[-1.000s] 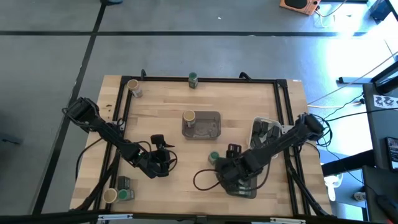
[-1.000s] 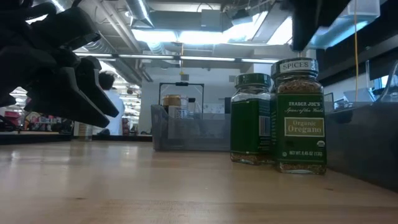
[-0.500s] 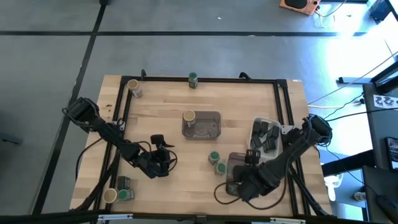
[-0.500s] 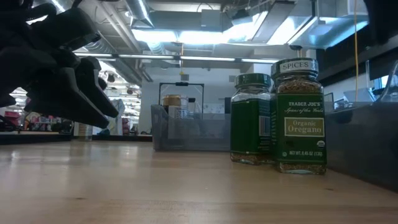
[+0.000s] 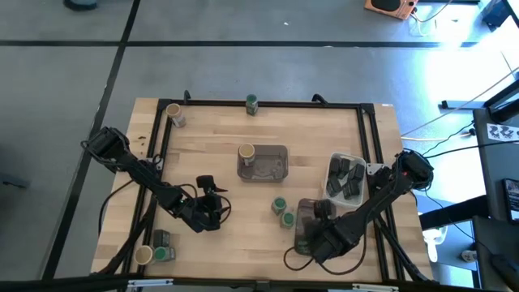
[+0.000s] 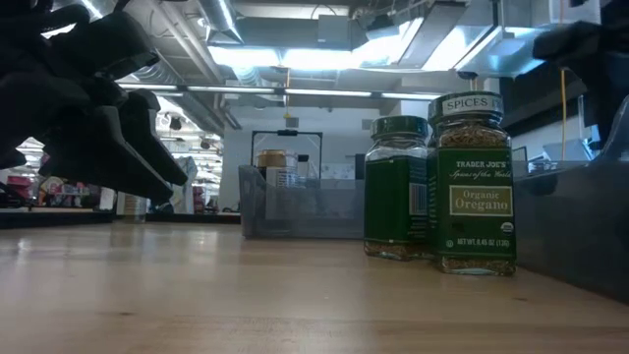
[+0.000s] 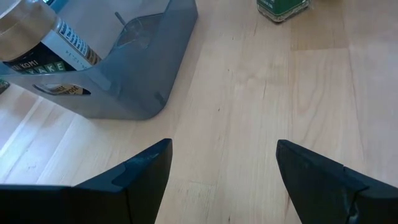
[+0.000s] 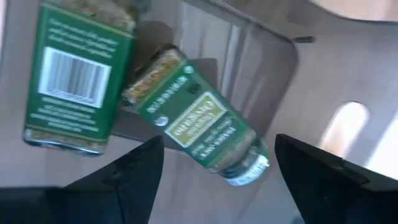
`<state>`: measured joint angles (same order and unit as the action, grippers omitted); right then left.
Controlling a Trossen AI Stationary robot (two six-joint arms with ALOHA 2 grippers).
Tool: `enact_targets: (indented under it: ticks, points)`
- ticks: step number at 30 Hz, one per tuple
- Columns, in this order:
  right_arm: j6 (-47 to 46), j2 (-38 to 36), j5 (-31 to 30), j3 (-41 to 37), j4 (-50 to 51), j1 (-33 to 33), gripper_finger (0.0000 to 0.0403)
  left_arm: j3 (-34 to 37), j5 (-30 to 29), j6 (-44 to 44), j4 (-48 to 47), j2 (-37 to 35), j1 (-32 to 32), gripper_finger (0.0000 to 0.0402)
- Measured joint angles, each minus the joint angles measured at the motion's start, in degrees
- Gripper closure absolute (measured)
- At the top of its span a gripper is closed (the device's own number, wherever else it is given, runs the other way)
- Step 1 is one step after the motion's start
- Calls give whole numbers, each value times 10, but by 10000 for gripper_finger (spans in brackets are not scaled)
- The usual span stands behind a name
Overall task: Sort spices by type
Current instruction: Adjust the green seasoning bottles
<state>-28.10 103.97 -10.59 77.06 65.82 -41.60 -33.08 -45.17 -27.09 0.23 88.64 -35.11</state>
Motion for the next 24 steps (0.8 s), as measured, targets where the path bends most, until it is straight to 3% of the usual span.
enact_targets:
  ticks: [14, 24]
  points:
    - [75, 0, 0, -71, -75, 0, 101, 0, 0, 0, 0, 0, 0, 117]
    - [74, 1, 9, -97, -126, 5, 113, 0, 0, 1, 0, 0, 0, 117]
